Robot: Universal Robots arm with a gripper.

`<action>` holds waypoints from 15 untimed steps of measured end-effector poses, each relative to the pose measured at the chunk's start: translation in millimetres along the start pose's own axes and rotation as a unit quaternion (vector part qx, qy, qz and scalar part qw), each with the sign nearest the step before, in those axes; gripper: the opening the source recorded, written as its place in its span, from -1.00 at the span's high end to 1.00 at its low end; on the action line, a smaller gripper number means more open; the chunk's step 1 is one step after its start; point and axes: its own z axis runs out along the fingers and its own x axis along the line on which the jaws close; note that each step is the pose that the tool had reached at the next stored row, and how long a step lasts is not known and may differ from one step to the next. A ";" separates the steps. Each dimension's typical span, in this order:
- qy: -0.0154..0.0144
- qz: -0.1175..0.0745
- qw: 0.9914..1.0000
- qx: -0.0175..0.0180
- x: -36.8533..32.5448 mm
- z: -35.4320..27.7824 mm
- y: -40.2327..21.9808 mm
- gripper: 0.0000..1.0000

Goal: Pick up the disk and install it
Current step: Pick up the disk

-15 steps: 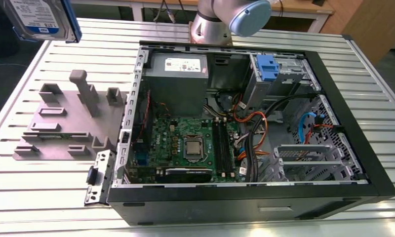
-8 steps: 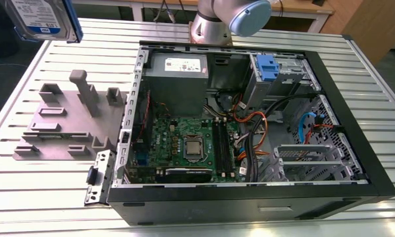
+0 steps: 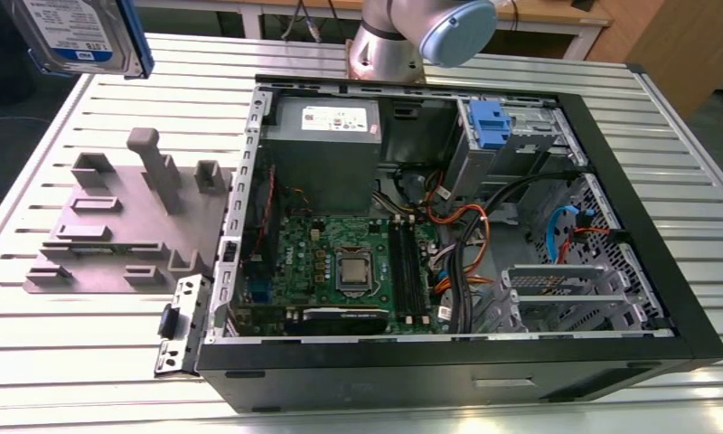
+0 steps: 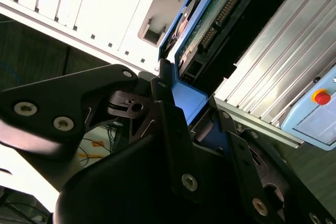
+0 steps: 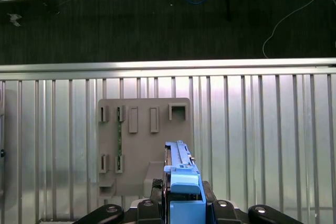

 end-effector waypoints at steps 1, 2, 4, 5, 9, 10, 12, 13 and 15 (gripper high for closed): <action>0.000 0.000 1.000 0.000 0.0 0.0 -0.1 0.26; 0.000 0.000 1.000 0.000 0.0 0.0 -0.1 0.26; 0.000 0.000 1.000 0.000 0.0 0.0 -0.1 0.26; 0.000 0.000 1.000 0.000 0.0 0.0 -0.1 0.26; 0.000 0.000 1.000 0.000 0.0 0.0 -0.4 0.26; 0.000 0.000 1.000 0.000 0.0 0.0 -0.6 0.26; 0.000 0.000 1.000 0.000 0.0 0.0 -0.7 0.26; 0.000 0.000 1.000 0.000 0.0 0.0 -0.8 0.26; 0.000 0.000 1.000 0.000 0.2 0.0 -0.9 0.26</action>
